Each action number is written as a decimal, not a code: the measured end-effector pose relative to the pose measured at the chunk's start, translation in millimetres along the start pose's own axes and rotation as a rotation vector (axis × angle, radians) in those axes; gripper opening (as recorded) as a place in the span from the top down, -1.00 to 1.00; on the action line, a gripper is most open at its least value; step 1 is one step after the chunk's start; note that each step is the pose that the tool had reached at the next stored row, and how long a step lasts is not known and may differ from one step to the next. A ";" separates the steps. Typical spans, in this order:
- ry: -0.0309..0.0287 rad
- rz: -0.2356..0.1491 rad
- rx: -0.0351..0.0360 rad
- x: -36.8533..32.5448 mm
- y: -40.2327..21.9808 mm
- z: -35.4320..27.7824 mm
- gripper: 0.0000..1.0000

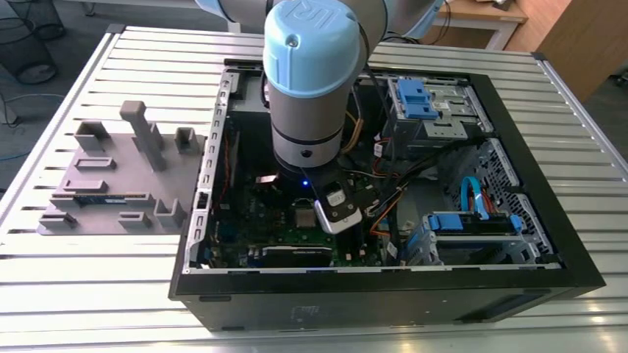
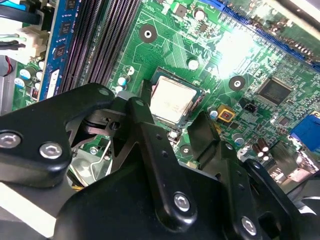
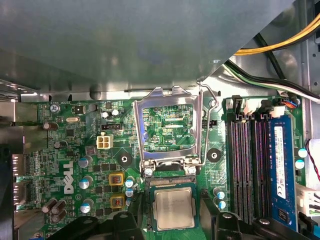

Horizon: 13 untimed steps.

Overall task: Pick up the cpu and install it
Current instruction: 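Place the cpu into insertion slot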

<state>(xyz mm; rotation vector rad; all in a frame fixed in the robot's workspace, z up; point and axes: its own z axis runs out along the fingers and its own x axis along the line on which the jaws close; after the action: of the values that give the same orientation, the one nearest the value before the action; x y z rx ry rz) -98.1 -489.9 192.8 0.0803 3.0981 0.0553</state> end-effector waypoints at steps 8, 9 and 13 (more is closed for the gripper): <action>0.0000 0.000 0.0003 0.0 0.0 -0.1 0.03; 0.0000 0.000 0.0005 0.0 0.0 -0.2 0.03; 0.0001 0.000 0.0004 0.0 0.0 -0.1 0.15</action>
<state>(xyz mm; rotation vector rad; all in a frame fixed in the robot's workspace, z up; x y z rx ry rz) -98.1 -489.9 192.9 0.0801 3.0982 0.0547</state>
